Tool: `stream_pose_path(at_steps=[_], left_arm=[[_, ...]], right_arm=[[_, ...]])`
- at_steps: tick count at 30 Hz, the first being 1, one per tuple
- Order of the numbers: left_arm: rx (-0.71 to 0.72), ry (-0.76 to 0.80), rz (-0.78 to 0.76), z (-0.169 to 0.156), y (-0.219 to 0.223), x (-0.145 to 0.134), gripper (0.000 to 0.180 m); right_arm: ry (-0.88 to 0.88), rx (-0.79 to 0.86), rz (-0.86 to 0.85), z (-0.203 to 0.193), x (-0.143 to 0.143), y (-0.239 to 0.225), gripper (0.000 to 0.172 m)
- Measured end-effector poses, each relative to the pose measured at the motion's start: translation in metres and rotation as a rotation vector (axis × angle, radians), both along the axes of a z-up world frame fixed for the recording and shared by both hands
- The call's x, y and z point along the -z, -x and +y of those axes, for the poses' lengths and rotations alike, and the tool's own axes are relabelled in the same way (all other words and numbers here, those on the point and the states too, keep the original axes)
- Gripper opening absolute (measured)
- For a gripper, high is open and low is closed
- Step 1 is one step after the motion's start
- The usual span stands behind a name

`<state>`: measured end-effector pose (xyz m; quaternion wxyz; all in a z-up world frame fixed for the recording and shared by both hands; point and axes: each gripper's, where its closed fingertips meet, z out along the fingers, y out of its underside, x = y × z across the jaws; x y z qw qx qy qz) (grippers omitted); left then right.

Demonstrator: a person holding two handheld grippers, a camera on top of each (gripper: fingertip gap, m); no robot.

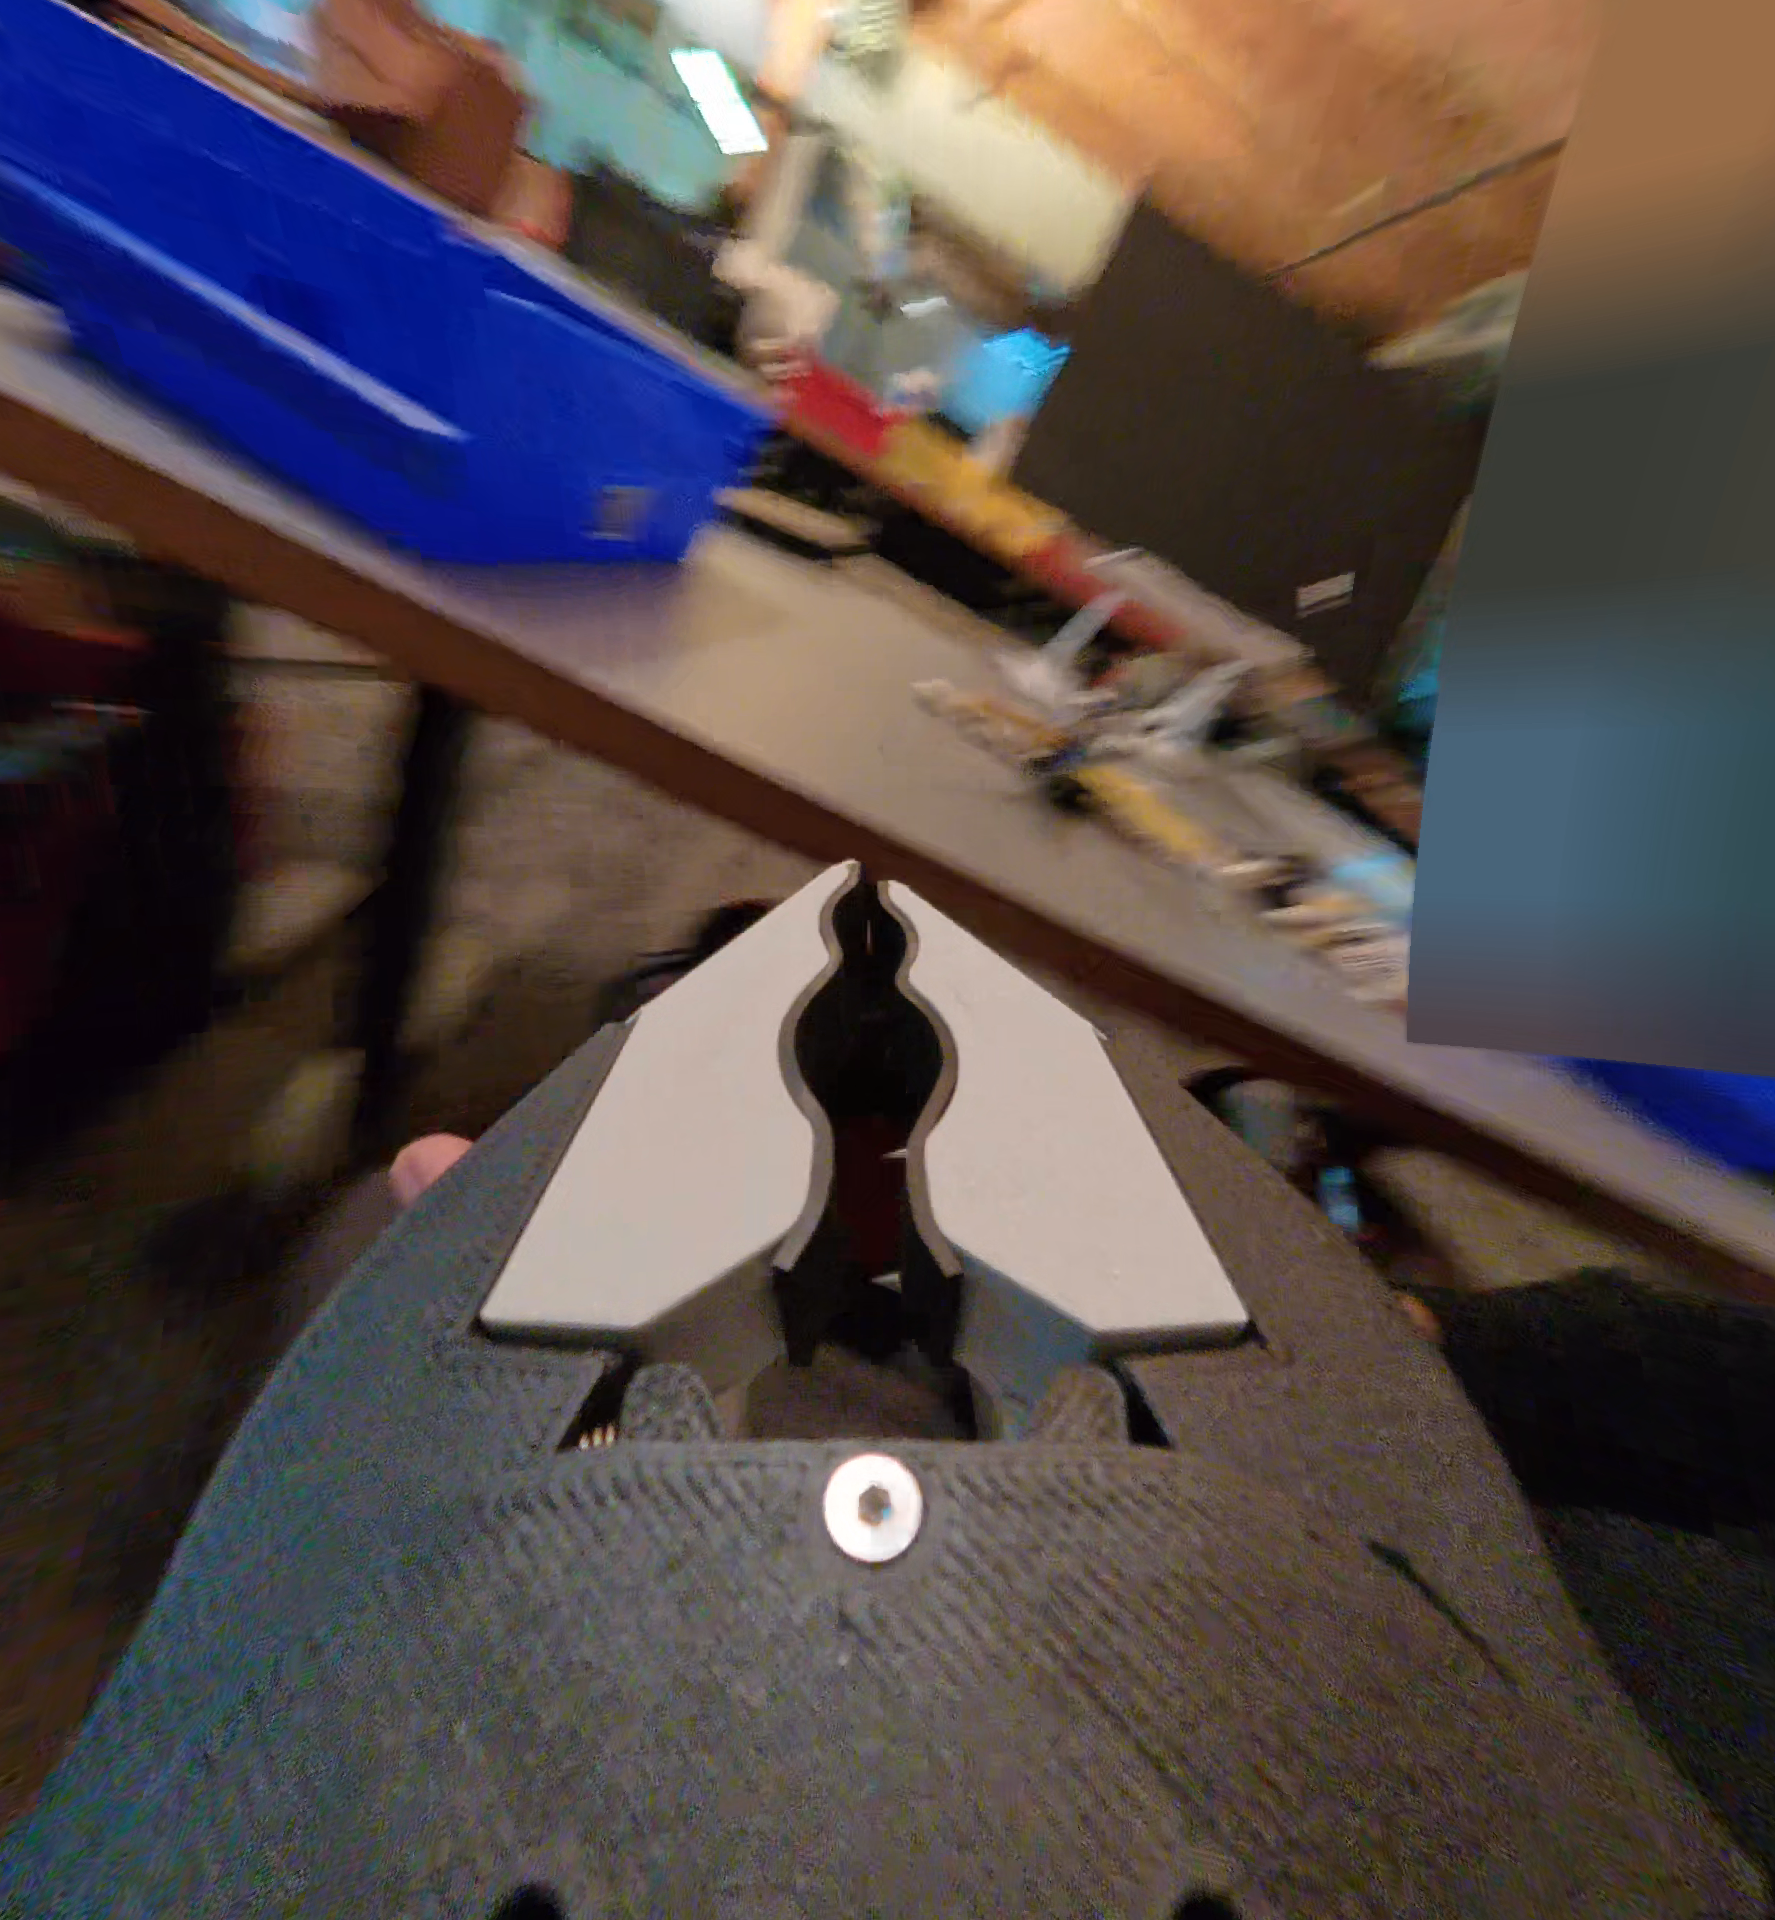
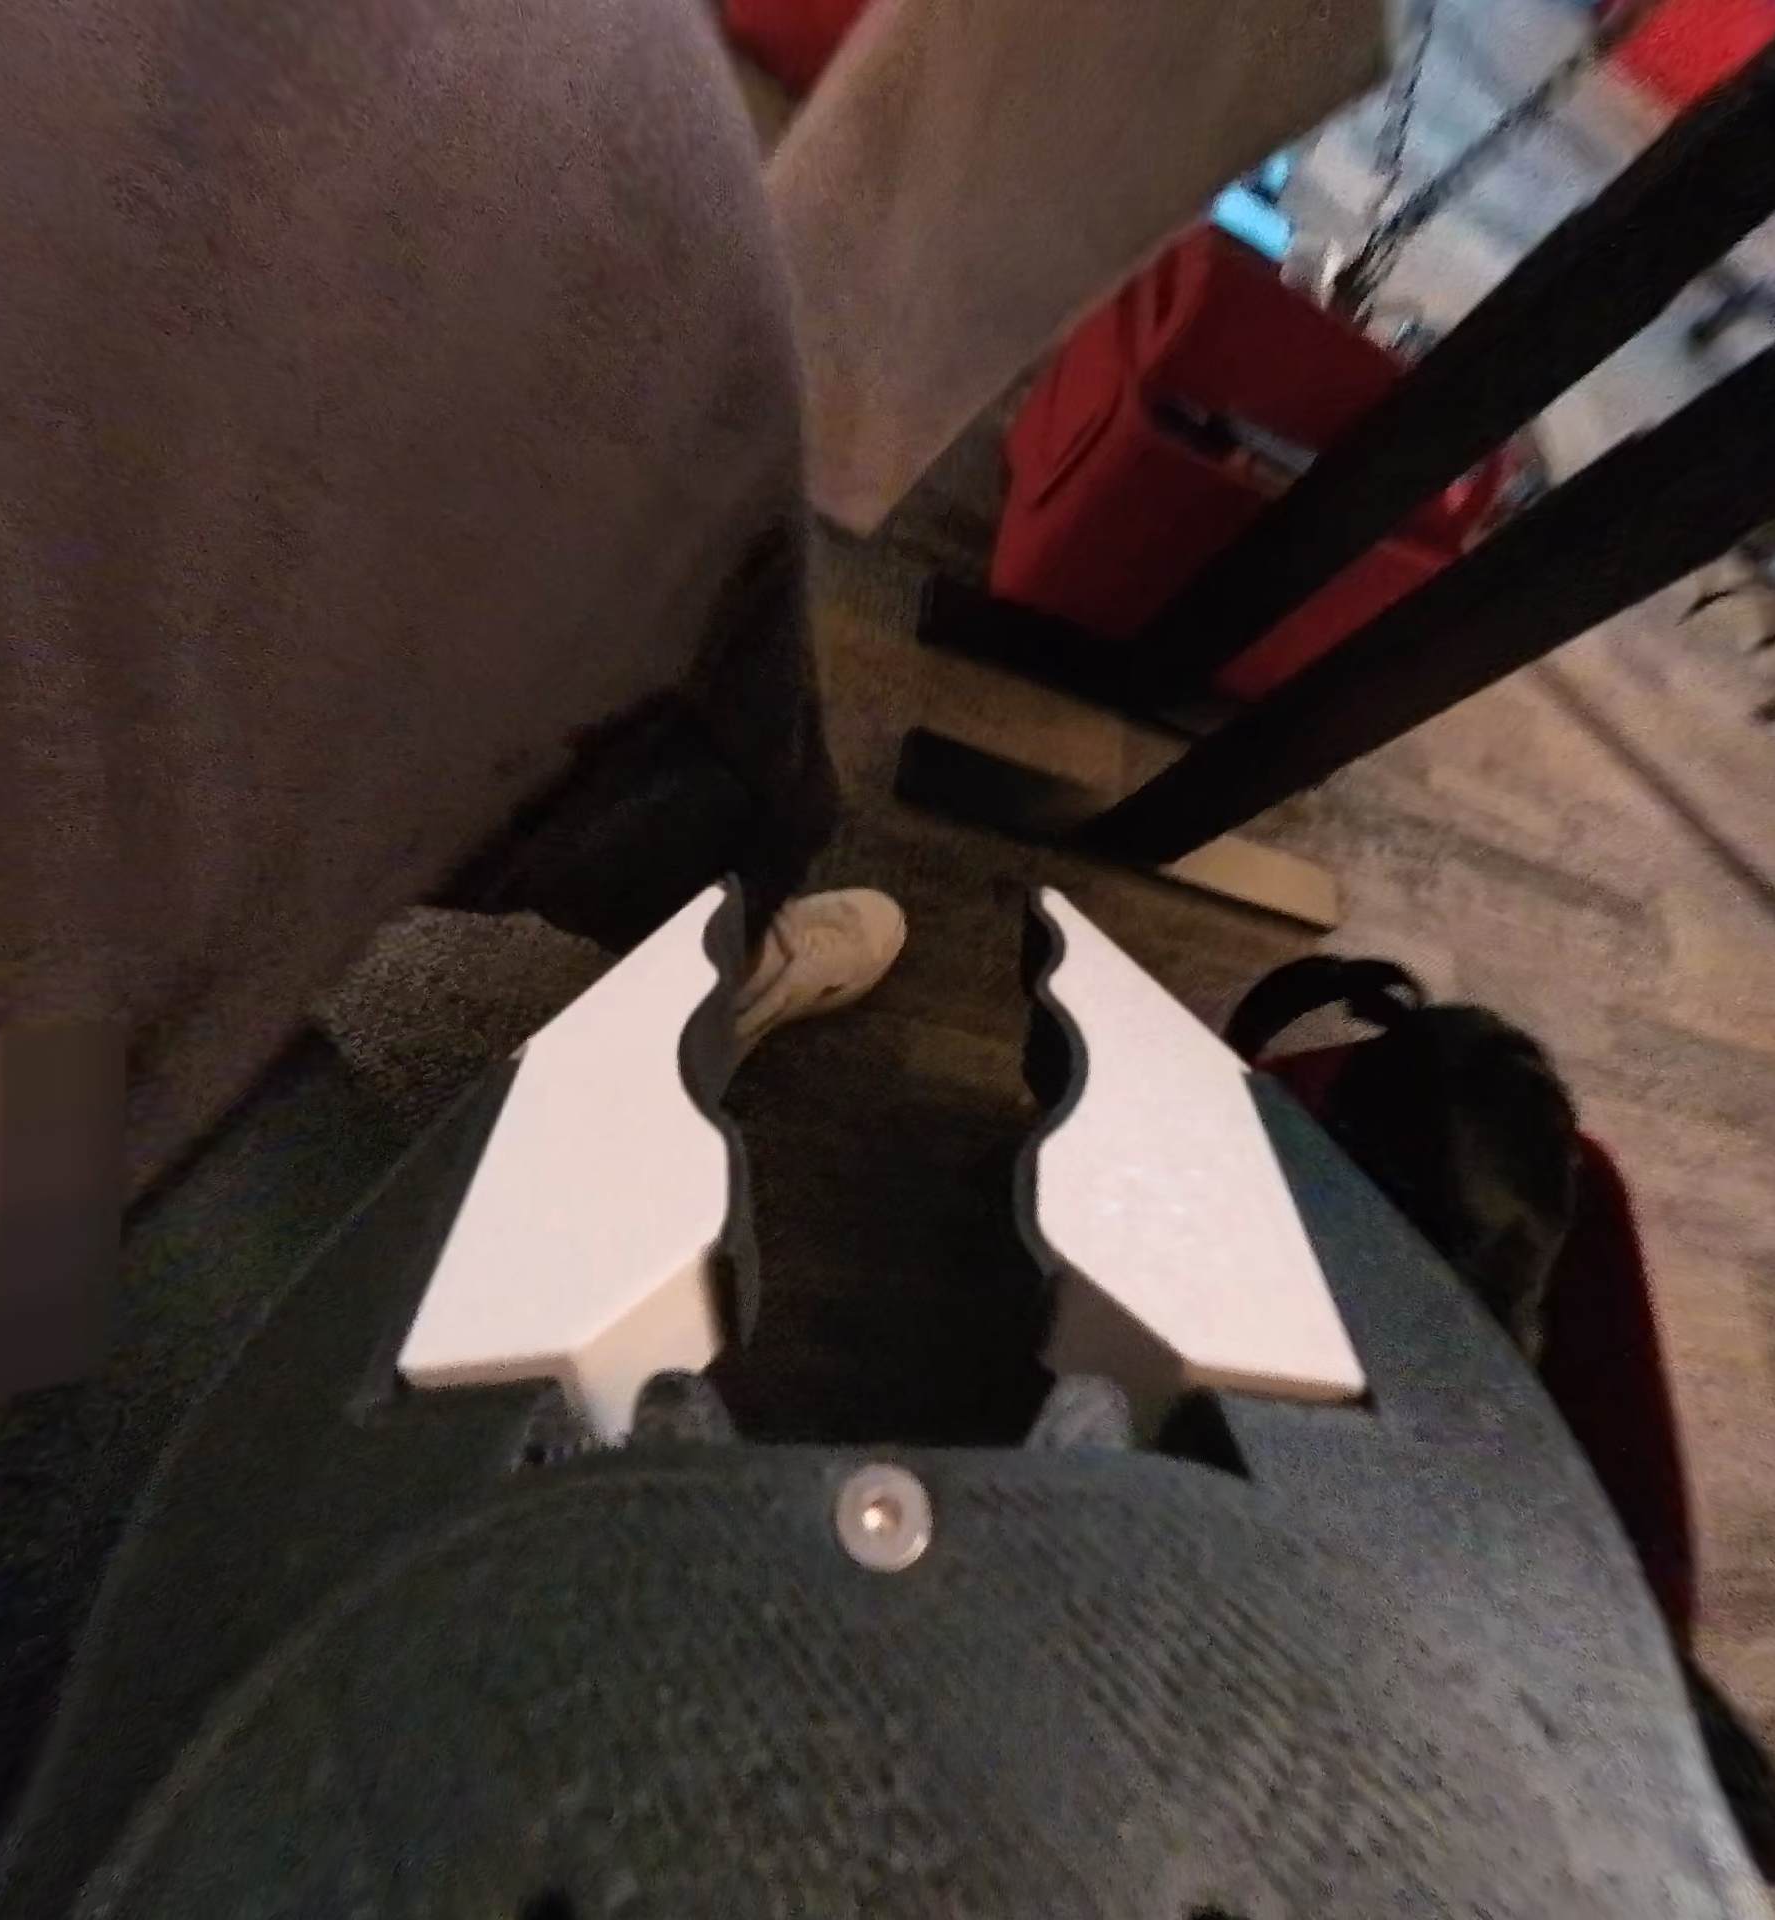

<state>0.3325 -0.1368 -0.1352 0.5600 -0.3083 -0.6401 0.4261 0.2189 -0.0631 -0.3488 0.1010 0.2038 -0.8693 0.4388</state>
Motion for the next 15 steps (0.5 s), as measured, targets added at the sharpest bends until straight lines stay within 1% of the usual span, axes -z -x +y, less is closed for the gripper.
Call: stream_pose_path(at_steps=[1, 2, 3, 4, 5, 6, 7, 8, 9, 11, 13, 15], left_arm=[[-0.144, 0.076, -0.124, -0.023, -0.022, 0.009, 0.000], [-0.296, 0.143, -0.240, -0.046, -0.047, 0.017, 0.000], [-0.429, 0.195, -0.314, -0.065, -0.072, 0.022, 0.000], [-0.527, 0.212, -0.350, -0.080, -0.094, 0.026, 0.000], [-0.575, 0.187, -0.370, -0.087, -0.112, 0.034, 0.000], [-0.590, 0.129, -0.380, -0.091, -0.125, 0.046, 0.000], [-0.601, 0.053, -0.382, -0.095, -0.137, 0.061, 0.000], [-0.609, -0.020, -0.376, -0.098, -0.150, 0.074, 0.000], [-0.617, -0.095, -0.372, -0.102, -0.164, 0.087, 0.000], [-0.649, -0.209, -0.390, -0.109, -0.197, 0.111, 0.000], [-0.703, -0.274, -0.497, -0.113, -0.236, 0.144, 0.000], [-0.728, -0.338, -0.603, -0.111, -0.266, 0.179, 0.000]], right_arm=[[-0.043, 0.032, -0.019, -0.011, 0.023, 0.003, 0.054], [-0.097, 0.077, -0.039, -0.022, 0.050, 0.009, 0.056], [-0.176, 0.122, -0.059, -0.031, 0.082, 0.017, 0.053], [-0.262, 0.161, -0.085, -0.039, 0.116, 0.026, 0.042], [-0.332, 0.206, -0.115, -0.046, 0.150, 0.038, 0.037], [-0.373, 0.256, -0.148, -0.054, 0.183, 0.052, 0.035], [-0.382, 0.305, -0.176, -0.062, 0.214, 0.070, 0.035], [-0.369, 0.371, -0.189, -0.071, 0.244, 0.095, 0.030], [-0.351, 0.448, -0.203, -0.077, 0.274, 0.123, 0.025], [-0.339, 0.631, -0.262, -0.080, 0.335, 0.182, 0.020], [-0.378, 0.769, -0.384, -0.079, 0.396, 0.226, 0.023], [-0.414, 0.808, -0.497, -0.089, 0.442, 0.252, 0.025]])
